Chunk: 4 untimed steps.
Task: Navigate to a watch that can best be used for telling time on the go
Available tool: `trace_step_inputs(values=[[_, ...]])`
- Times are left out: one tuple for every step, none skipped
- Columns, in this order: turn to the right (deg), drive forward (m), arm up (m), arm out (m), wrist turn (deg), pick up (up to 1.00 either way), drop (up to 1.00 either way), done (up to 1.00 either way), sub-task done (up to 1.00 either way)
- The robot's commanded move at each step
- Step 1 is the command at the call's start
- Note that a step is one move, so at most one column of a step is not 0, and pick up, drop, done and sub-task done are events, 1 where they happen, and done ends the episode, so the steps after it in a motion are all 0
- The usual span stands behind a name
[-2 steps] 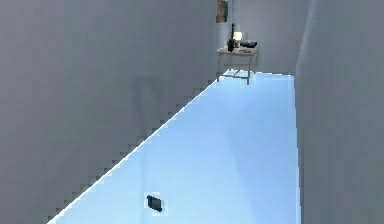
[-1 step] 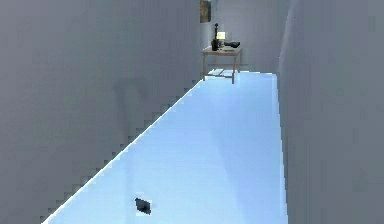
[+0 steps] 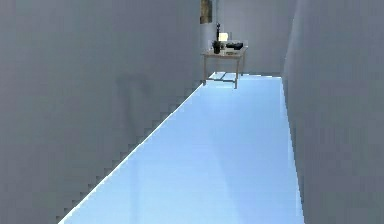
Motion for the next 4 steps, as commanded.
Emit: trace_step_inputs(values=[[18.0,0.00,0.00,0.00,0.0,0.00,0.00,0.00,0.00],[0.0,1.00,0.00,0.00,0.0,0.00,0.00,0.00,0.00],[0.0,1.00,0.00,0.00,0.0,0.00,0.00,0.00,0.00],[0.0,1.00,0.00,0.00,0.0,0.00,0.00,0.00,0.00]])
